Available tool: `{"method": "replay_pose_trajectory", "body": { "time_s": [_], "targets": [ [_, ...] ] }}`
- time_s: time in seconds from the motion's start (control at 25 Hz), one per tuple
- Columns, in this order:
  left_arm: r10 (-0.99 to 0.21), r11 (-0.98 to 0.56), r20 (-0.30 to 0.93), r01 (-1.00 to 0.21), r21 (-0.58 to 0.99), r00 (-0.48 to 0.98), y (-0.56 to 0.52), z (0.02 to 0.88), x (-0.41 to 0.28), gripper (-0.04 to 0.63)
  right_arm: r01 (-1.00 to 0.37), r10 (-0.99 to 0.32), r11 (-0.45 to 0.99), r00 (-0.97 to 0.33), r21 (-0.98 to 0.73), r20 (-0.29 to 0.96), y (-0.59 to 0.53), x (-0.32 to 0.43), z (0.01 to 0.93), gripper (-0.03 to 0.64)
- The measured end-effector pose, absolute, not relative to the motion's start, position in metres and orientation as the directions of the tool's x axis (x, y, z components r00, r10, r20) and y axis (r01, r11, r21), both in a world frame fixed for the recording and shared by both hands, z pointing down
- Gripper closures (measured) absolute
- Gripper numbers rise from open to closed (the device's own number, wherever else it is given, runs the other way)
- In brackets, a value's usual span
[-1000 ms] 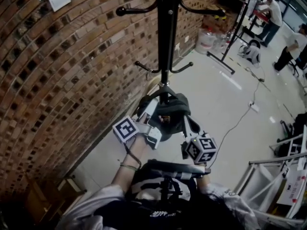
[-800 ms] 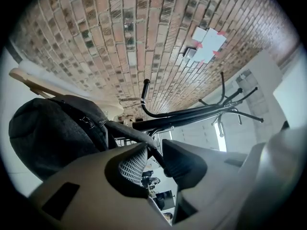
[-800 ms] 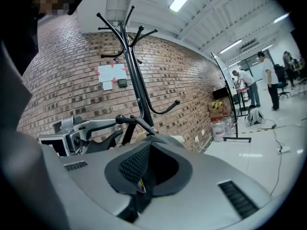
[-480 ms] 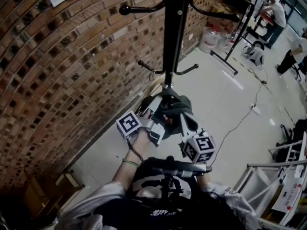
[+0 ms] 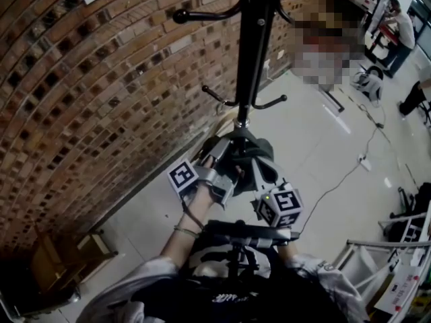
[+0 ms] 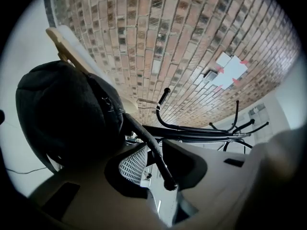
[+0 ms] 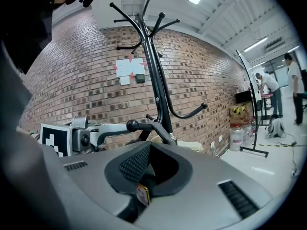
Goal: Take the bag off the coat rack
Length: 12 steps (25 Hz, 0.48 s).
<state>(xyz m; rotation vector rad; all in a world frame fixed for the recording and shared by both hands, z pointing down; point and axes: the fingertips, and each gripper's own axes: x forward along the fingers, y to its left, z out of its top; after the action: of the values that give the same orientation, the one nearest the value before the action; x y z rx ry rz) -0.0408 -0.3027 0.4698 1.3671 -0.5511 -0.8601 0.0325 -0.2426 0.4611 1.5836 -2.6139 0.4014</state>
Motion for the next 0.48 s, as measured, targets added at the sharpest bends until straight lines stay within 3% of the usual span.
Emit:
{"method": "replay_pose_trajectory", "body": {
  "time_s": [0.32, 0.48],
  "targets": [
    [-0.805, 0.032, -0.121, 0.247, 0.969, 0.580, -0.314, 0.474, -0.038, 0.497, -0.862, -0.846, 0.470, -0.501, -0.191, 0.180, -0.251, 0.028, 0.465, 0.617],
    [-0.852, 0.177, -0.090, 0.445, 0.878, 0.516, -0.317, 0.475, -0.037, 0.497, -0.859, -0.841, 0.465, -0.504, -0.215, 0.194, -0.254, 0.028, 0.467, 0.617]
  ]
}}
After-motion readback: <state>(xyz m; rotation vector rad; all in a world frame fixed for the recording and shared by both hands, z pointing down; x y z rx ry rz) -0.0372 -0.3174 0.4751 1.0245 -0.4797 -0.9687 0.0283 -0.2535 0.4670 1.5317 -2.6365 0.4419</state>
